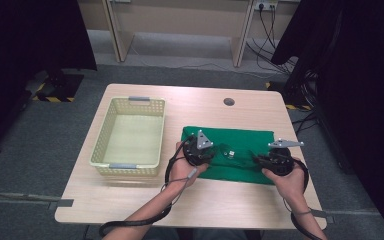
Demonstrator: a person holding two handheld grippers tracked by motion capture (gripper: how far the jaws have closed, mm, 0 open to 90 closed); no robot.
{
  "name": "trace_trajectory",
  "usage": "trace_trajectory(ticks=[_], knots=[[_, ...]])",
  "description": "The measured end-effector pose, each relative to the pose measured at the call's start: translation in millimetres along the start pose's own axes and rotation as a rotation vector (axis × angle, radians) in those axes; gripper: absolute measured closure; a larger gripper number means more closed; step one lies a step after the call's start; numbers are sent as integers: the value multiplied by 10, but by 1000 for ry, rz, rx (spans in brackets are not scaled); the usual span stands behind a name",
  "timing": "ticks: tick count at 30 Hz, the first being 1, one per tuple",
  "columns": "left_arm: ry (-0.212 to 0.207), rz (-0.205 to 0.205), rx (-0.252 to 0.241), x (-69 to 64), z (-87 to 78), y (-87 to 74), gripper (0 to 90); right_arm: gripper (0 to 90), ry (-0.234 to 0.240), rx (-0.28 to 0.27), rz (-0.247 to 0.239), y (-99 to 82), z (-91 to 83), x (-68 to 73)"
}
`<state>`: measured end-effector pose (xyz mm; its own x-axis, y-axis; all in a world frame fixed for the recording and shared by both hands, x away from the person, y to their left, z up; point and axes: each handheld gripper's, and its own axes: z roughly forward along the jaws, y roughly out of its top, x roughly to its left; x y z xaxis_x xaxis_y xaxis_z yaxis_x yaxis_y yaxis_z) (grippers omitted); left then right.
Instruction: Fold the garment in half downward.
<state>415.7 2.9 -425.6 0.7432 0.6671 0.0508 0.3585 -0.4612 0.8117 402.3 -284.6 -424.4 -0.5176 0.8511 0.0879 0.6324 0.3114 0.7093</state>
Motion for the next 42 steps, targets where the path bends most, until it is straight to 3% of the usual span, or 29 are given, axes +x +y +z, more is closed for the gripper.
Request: trace_trajectory(ticks=[7, 10, 18, 27, 31, 35, 40, 42], knots=[[10, 4, 13, 17, 52, 1, 611, 800, 4, 2, -11, -47, -36, 29], [-4, 7, 28, 21, 90, 0, 614, 800, 8, 4, -13, -71, -43, 38], [-48, 49, 68, -45, 143, -68, 828, 796, 12, 6, -22, -134, -78, 72], [-66, 65, 74, -97, 115, -101, 850, 788, 14, 4, -28, -174, -107, 108], [-88, 73, 83, -127, 82, -137, 805, 734, 14, -3, -25, -200, -155, 133], [-105, 66, 82, -146, 54, -141, 704, 687, 19, -23, -22, -184, -190, 139], [-139, 8, 64, -142, -79, -93, 614, 610, 6, -48, -34, -136, -275, 153], [-133, 9, 52, -130, -132, -69, 604, 599, 11, -58, -30, -121, -317, 148]])
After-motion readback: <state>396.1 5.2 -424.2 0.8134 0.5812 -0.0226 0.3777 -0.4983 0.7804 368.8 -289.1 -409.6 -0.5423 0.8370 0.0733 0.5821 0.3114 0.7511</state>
